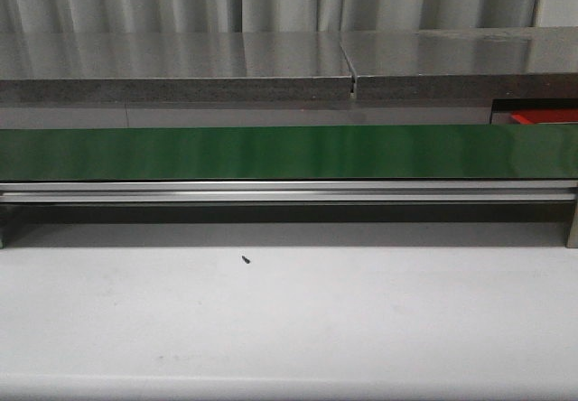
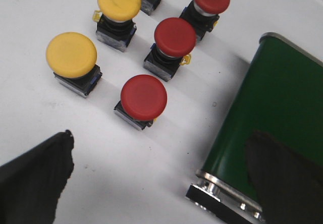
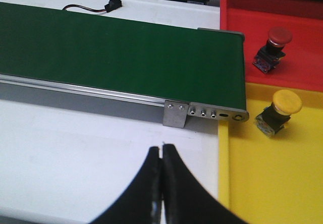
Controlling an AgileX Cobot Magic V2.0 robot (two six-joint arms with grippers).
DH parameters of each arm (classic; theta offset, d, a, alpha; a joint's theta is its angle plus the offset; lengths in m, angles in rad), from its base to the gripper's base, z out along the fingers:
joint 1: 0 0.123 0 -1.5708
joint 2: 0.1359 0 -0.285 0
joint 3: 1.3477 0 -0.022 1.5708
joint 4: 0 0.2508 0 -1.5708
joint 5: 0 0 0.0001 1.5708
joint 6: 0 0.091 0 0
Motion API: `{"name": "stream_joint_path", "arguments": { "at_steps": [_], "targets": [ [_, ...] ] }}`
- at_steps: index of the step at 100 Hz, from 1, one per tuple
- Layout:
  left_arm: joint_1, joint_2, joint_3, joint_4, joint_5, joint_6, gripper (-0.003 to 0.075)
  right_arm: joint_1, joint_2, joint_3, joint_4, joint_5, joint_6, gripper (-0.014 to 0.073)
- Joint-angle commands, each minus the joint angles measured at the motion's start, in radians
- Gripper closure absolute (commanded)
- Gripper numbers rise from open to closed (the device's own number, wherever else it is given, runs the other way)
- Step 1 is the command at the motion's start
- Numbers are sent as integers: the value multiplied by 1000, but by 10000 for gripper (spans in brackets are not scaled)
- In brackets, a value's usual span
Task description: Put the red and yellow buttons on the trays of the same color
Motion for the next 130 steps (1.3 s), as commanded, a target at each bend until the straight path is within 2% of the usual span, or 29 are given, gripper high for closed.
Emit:
{"name": "stream_joint_path", "arguments": {
  "at_steps": [1, 54, 97, 111, 130],
  "targets": [
    [1, 7, -62, -24, -37, -11, 59, 1, -2, -25, 19, -58, -10, 662],
    [1, 241, -251, -21, 70, -11, 59, 1, -2, -25, 19, -58, -10, 662],
    [1, 297, -268, -13, 69, -11, 66, 1, -2, -25, 19, -58, -10, 662],
    [1, 299, -268, -13, 69, -11, 171, 1, -2, -25, 19, -58, -10, 662],
    [1, 306, -268, -13, 73, -11, 409, 1, -2, -25, 19, -58, -10, 662]
  ]
}}
